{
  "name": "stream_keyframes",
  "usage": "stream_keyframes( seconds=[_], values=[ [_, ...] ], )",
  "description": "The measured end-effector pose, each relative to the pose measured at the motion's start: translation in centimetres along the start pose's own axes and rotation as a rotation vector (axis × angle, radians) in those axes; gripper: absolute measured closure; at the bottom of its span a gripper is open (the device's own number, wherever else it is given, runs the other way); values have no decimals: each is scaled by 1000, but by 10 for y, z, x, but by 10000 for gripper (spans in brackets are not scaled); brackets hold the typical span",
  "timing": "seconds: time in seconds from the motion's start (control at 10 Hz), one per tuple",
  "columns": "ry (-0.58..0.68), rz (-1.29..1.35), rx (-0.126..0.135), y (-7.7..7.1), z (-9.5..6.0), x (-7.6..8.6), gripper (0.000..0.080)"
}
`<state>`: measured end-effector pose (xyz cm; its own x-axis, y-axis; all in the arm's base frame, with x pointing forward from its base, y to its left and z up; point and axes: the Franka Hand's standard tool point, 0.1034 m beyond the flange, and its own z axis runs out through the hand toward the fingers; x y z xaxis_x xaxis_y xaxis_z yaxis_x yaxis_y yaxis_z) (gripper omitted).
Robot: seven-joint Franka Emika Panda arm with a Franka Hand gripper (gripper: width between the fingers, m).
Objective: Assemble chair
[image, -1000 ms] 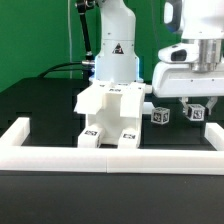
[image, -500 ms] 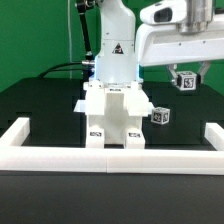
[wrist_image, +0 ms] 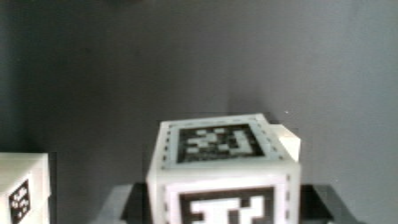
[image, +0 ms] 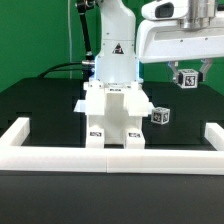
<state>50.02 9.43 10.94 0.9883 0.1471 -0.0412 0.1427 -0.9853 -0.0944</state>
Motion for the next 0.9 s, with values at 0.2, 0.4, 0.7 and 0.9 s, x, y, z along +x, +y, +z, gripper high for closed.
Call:
stream_keyframes(
  seconds=[0.2,0.4,0.7,0.9],
  values=[
    [36,-65,-9,36,-16,11,511],
    [27,-86,-13,61,-34,27,511],
    [31,-84,-16,62,-32,28,511],
    [23,-191,-36,82,-31,30,511]
  ],
)
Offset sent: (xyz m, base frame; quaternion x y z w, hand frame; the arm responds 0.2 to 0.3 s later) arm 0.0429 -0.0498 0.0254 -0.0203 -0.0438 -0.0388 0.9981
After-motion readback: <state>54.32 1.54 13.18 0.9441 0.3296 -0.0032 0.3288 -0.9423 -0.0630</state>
